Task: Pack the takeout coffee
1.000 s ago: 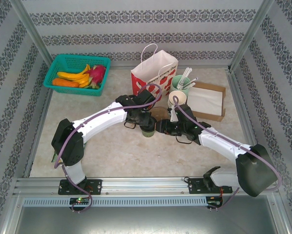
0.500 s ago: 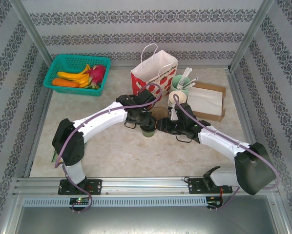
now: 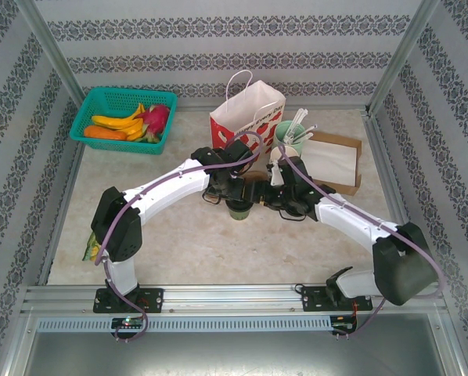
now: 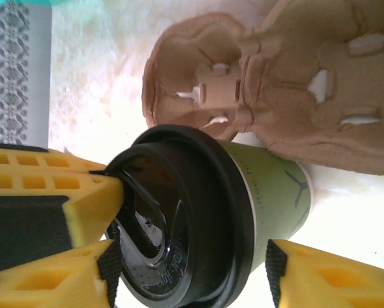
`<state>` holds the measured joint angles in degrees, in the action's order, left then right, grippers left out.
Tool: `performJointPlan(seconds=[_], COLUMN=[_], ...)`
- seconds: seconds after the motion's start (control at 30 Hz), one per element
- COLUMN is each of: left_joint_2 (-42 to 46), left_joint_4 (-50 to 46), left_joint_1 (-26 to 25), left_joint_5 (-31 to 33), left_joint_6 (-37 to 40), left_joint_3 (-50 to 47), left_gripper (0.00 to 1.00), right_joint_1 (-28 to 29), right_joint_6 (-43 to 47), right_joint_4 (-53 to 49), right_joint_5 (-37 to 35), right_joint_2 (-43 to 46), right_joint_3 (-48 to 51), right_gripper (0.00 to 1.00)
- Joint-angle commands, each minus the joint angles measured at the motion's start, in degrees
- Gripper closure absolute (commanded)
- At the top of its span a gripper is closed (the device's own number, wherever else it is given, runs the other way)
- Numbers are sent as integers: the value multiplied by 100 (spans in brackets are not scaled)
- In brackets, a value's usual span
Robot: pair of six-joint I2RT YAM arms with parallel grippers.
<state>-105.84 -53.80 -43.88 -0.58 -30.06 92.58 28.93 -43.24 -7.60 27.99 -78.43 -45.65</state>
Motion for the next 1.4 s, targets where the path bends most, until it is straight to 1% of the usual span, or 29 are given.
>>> performJointPlan(seconds=[0.0,0.17,0.3,0.47,0.57,0.63,0.7,0.83,0.93,1.13,1.17,1.2,1.27,1.33,1.37], left_joint_2=[-171,-71,96,202,260,345,477,748,954,1410,1501,1618,1837,1964,1991], left_joint_4=[-465,-313,-118,64,176,274,397,718,1017,1523,1627,1716,1743,1539,1365], left_joint_1=[-78,-49,-9,45,107,166,233,450,602,872,925,995,1130,1280,1349], left_joint_5=[-193,-231,-295,-455,-689,-846,-988,-1410,-1680,-1882,-1840,-1700,-1224,-712,-467], left_joint_6=[20,5,35,36,81,152,232,234,128,-91,-170,-304,-621,-971,-1136], left_joint_3=[41,3,-135,-289,-345,-375,-413,-632,-876,-1315,-1418,-1534,-1789,-1969,-2041], left_gripper=[100,99,98,98,97,95,92,87,86,80,77,71,56,45,42], right_joint_1=[146,236,307,393,429,443,455,459,489,517,526,526,535,569,581], right_joint_6=[88,88,97,-24,-35,-48,-44,-23,-30,-35,-33,-29,-2,52,75], right_joint_4=[-175,-333,-831,-1143,-1338,-1397,-1456,-1567,-1578,-1639,-1634,-1635,-1639,-1655,-1665], right_joint_5=[89,-107,-459,-721,-847,-848,-865,-900,-918,-962,-962,-962,-936,-943,-968], right_joint_2=[-127,-296,-487,-660,-724,-735,-736,-757,-770,-787,-787,-794,-788,-769,-740], right_joint_3=[-241,-259,-380,-478,-496,-517,-562,-663,-686,-752,-765,-786,-858,-967,-1017], right_gripper=[33,33,34,34,40,43,44,44,45,45,45,45,44,43,41])
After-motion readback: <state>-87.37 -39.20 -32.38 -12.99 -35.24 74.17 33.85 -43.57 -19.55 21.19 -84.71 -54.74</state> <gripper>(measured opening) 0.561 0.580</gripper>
